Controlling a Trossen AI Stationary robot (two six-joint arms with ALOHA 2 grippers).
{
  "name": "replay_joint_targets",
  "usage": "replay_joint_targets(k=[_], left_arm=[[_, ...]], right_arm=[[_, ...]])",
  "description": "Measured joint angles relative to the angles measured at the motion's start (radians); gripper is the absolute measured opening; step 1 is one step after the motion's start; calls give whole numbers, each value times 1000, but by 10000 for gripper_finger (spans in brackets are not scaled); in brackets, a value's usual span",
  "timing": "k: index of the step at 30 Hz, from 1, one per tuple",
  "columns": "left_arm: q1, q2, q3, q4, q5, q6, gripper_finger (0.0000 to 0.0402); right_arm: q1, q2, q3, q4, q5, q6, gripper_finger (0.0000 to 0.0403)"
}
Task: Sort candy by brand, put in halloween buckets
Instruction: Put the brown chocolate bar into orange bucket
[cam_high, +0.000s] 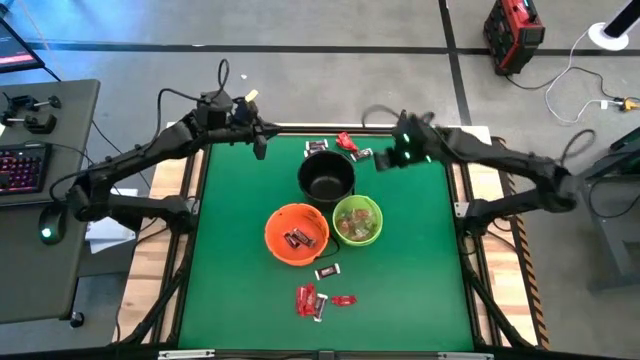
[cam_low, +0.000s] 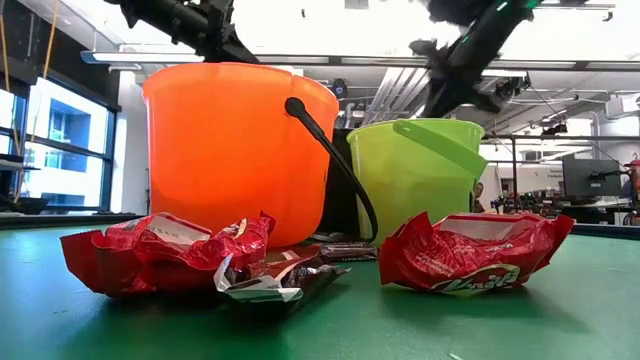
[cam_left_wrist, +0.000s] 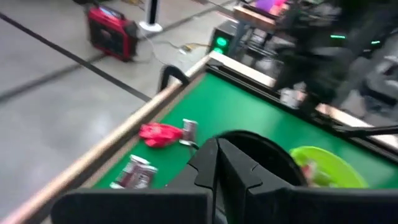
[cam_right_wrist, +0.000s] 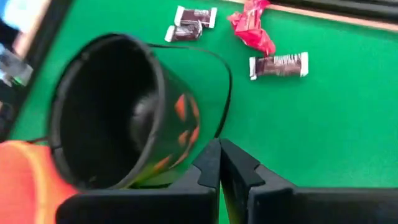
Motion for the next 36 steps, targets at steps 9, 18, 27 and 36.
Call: replay_joint_targets(k=[9, 18, 27, 36], left_arm=[[-23, 4, 0, -22, 26, -161, 0], [-58, 4, 0, -16, -9, -280, 0], [-84, 4, 0, -17, -56, -243, 0], [-84, 4, 0, -29, -56, -163, 0]], right_arm=[[-358, 485, 311, -141, -251, -745, 59], [-406, 818, 617, -318, -308, -1290, 212], [-390, 868, 608, -296, -258, -1510, 222], [-335, 870, 482, -161, -217, -1570, 205]])
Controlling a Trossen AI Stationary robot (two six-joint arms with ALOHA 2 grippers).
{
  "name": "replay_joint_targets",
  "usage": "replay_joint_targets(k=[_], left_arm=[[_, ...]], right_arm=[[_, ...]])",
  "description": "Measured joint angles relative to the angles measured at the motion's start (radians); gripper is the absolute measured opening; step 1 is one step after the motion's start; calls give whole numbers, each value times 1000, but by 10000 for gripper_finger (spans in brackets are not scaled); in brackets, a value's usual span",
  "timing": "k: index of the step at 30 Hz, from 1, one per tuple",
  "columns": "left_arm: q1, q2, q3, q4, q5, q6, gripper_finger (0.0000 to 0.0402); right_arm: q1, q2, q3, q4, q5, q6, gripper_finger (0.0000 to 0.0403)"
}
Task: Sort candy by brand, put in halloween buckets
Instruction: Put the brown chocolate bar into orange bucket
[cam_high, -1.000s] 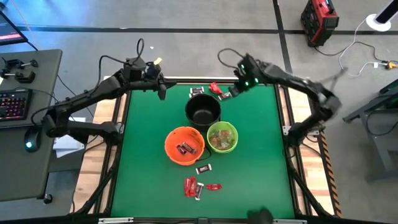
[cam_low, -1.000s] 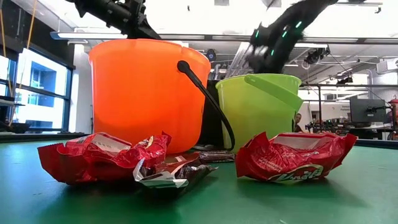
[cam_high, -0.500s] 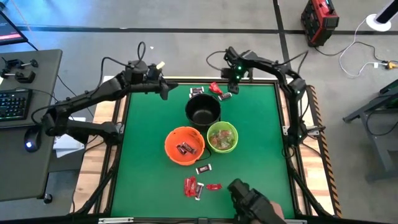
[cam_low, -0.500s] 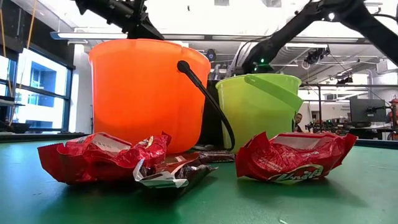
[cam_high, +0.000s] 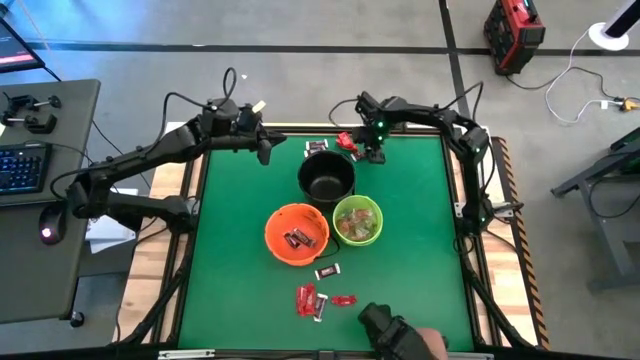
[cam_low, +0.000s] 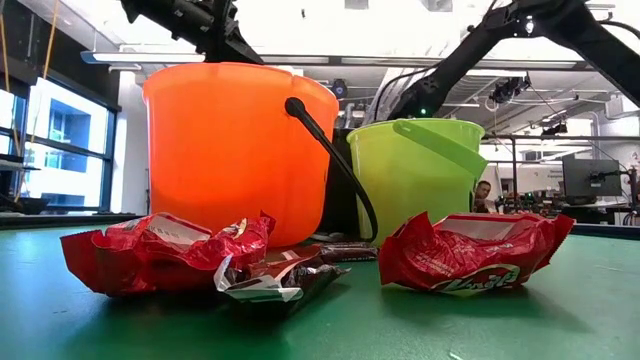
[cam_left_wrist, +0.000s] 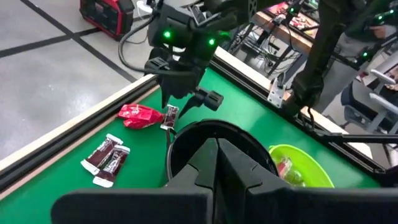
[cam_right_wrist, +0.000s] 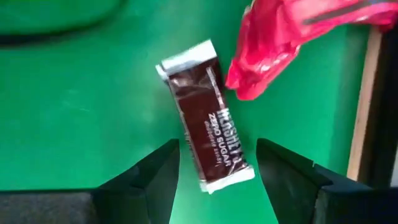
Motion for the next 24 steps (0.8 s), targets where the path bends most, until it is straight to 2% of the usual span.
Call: replay_joint_targets(k=[5, 8, 11, 15, 16, 19, 24], left_arm=[[0, 0, 0, -27, 0, 6, 0], [0, 0, 0, -49, 1, 17, 0], [0, 0, 0, -70, 1, 23, 0], [0, -17, 0, -123, 17, 74, 0], [0, -27, 0, -138, 33, 87, 0], [0, -69, 0, -189, 69, 119, 0], [0, -164, 0, -239, 68, 123, 0]], right_arm=[[45, -9, -58, 68, 115, -55, 205], [68, -10, -65, 74, 150, -51, 198], [90, -8, -66, 63, 188, -56, 157], [102, -6, -50, 16, 231, -26, 48], [100, -6, -42, 3, 230, -8, 32], [91, -13, -18, -44, 223, 51, 24], [70, -75, 7, -79, 228, 88, 3]])
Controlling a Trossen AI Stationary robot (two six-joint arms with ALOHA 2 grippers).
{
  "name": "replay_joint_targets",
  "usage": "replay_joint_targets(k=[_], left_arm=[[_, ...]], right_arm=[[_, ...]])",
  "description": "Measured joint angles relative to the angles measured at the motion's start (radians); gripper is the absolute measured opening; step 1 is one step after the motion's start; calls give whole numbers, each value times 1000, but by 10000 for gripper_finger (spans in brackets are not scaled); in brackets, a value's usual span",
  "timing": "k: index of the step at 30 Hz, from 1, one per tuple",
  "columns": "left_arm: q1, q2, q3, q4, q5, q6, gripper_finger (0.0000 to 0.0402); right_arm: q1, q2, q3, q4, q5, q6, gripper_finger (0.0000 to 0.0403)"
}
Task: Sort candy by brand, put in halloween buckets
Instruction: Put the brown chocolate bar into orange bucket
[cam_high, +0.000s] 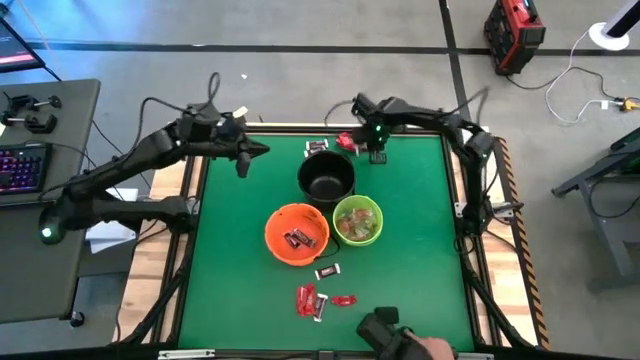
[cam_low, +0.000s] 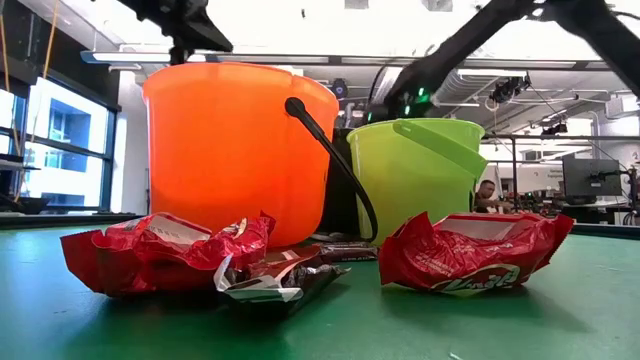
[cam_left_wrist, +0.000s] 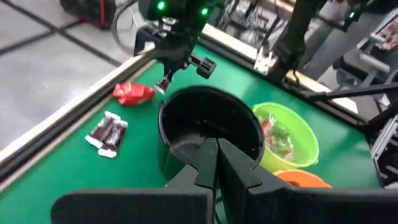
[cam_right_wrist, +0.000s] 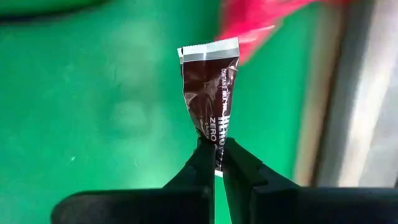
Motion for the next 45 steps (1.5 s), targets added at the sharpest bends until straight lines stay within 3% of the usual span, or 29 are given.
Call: replay_joint_targets(k=[6, 10, 14, 17, 24, 32, 38, 45], left_arm=[[0, -105, 0, -31, -7, 0, 0], [0, -150, 0, -50, -9, 8, 0], [0, -159, 0, -55, -12, 49, 0], [0, -145, 0, -55, -12, 83, 0], [0, -92, 0, -56, -7, 178, 0], [-1, -48, 0, -93, -7, 177, 0], [-63, -75, 0, -120, -30, 155, 0], [-236, -93, 0, -117, -171, 15, 0]], right_arm=[[-16, -171, 27, -29, -36, 114, 1], [20, -313, 29, -17, -233, 261, 1], [140, -387, 30, 41, -458, 404, 0], [286, -395, 30, 96, -488, 436, 0], [610, -286, 30, 290, -435, 361, 0], [750, -178, 30, 427, -195, 541, 13], [792, -161, 30, 427, -269, 700, 93], [817, -167, 30, 435, -12, 710, 212]])
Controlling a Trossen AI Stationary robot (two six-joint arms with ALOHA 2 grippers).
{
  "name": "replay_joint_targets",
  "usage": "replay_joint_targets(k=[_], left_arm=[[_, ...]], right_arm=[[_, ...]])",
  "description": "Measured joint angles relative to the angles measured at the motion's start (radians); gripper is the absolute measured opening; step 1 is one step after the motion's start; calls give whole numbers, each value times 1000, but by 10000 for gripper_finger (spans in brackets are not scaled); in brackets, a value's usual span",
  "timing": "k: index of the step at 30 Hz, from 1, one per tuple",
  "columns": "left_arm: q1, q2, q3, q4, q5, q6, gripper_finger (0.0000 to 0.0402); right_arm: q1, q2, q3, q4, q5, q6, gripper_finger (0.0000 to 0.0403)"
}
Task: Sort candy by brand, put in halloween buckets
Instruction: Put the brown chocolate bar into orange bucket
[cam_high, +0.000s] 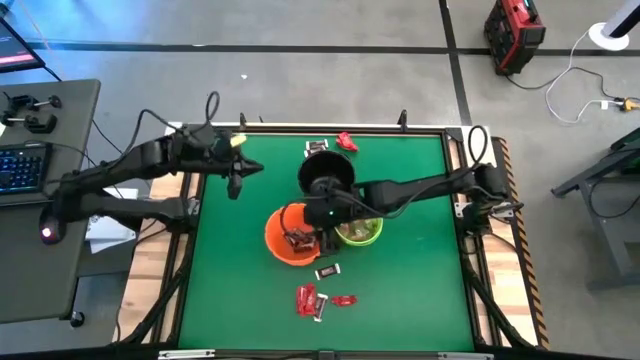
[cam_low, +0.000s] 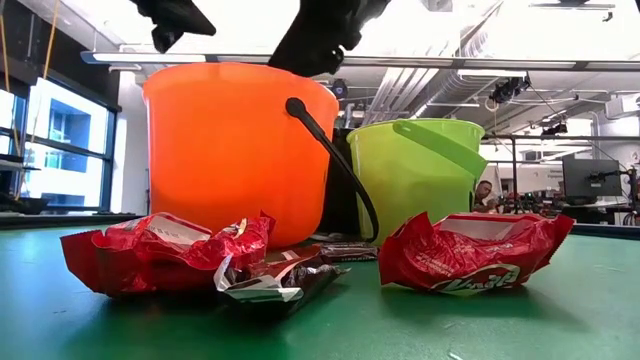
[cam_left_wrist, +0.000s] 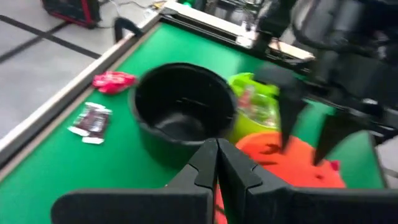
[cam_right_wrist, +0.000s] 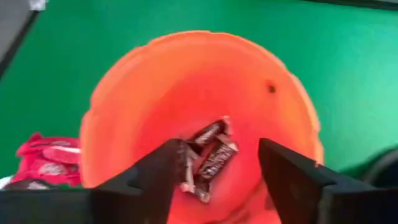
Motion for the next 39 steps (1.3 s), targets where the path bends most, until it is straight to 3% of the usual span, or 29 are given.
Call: replay_joint_targets(k=[5, 12, 16, 21, 24, 29, 33, 39], left_arm=[[-269, 13, 0, 47, -161, -127, 0], [-734, 140, 0, 149, -504, -312, 0], [-888, 277, 0, 254, -612, -357, 0], [-943, 475, 22, 395, -512, -256, 0], [-940, 585, 93, 358, -444, -119, 0], [-922, 732, 206, 309, -429, 50, 7], [-913, 817, 255, 330, -297, 170, 36], [-911, 953, 272, 355, -112, 392, 112]], right_arm=[[7, -28, 0, -57, 44, 133, 245], [80, -110, 0, -203, 301, 80, 226], [120, -188, 0, -299, 326, 166, 212], [184, -243, 0, -438, 357, 382, 204], [235, -254, 0, -487, 429, 499, 204], [321, -254, 0, -527, 514, 706, 204], [376, -254, 0, -532, 535, 874, 204], [443, -254, 0, -533, 535, 1053, 204]])
